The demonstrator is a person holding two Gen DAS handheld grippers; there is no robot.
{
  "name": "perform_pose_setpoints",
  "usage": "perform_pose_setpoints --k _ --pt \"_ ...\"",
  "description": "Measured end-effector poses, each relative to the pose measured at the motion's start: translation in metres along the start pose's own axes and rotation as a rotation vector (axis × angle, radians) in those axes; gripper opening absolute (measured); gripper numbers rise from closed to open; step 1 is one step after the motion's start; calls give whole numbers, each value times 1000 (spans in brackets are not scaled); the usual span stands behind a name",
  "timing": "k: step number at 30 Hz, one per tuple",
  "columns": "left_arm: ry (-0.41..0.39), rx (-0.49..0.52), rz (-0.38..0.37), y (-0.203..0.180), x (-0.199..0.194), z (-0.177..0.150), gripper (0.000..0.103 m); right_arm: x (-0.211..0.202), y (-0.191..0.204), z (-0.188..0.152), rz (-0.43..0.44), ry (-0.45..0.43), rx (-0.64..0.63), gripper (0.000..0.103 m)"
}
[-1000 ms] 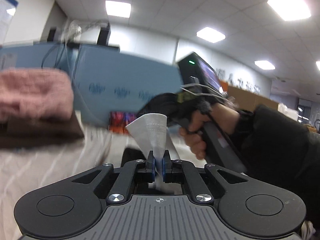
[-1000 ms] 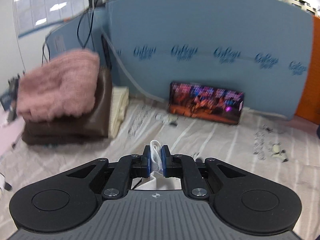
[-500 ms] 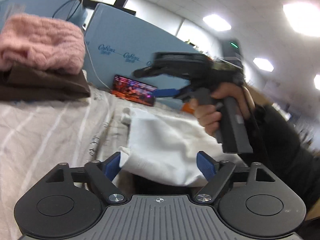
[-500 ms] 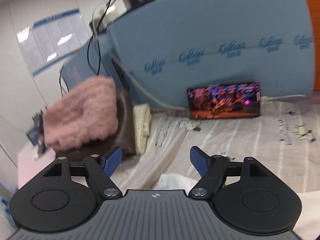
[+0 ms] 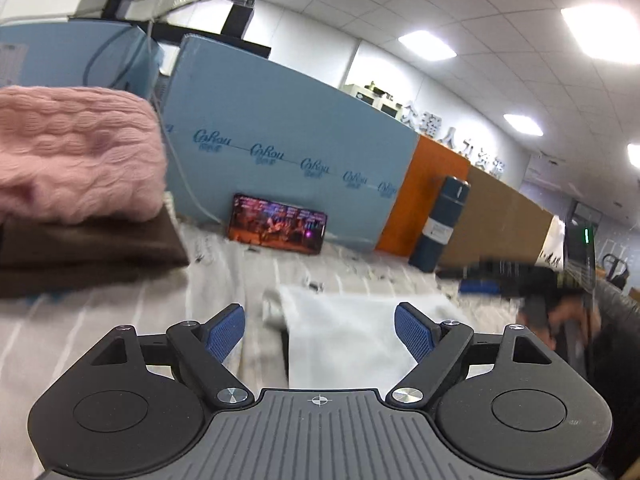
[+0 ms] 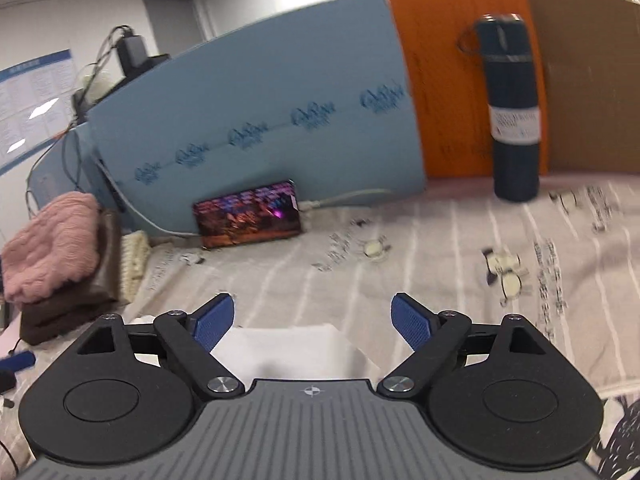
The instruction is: Fold clothes
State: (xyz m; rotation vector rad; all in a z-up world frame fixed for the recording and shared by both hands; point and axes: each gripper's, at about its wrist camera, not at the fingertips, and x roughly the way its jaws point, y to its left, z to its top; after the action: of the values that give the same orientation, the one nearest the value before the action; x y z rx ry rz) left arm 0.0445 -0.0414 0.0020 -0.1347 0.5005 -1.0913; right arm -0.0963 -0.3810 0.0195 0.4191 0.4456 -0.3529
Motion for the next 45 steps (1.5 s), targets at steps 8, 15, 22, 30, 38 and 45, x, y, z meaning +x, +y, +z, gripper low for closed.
perform_pose_setpoints --k 8,15,22,30,38,45 --pt "216 -83 -7 27 102 26 52 21 -19 -23 18 57 78 47" --pt "230 14 41 30 129 19 12 25 -31 -30 35 60 134 13" --pt "141 106 241 32 115 31 17 20 -36 -27 18 23 167 34" --pt "87 265 102 -23 79 21 80 2 -44 -22 0 -1 174 68" --pt "239 461 85 -63 88 -19 88 13 -28 -30 -102 72 19 71" --pt "121 380 162 -58 46 -12 88 9 -36 -31 -96 35 50 75"
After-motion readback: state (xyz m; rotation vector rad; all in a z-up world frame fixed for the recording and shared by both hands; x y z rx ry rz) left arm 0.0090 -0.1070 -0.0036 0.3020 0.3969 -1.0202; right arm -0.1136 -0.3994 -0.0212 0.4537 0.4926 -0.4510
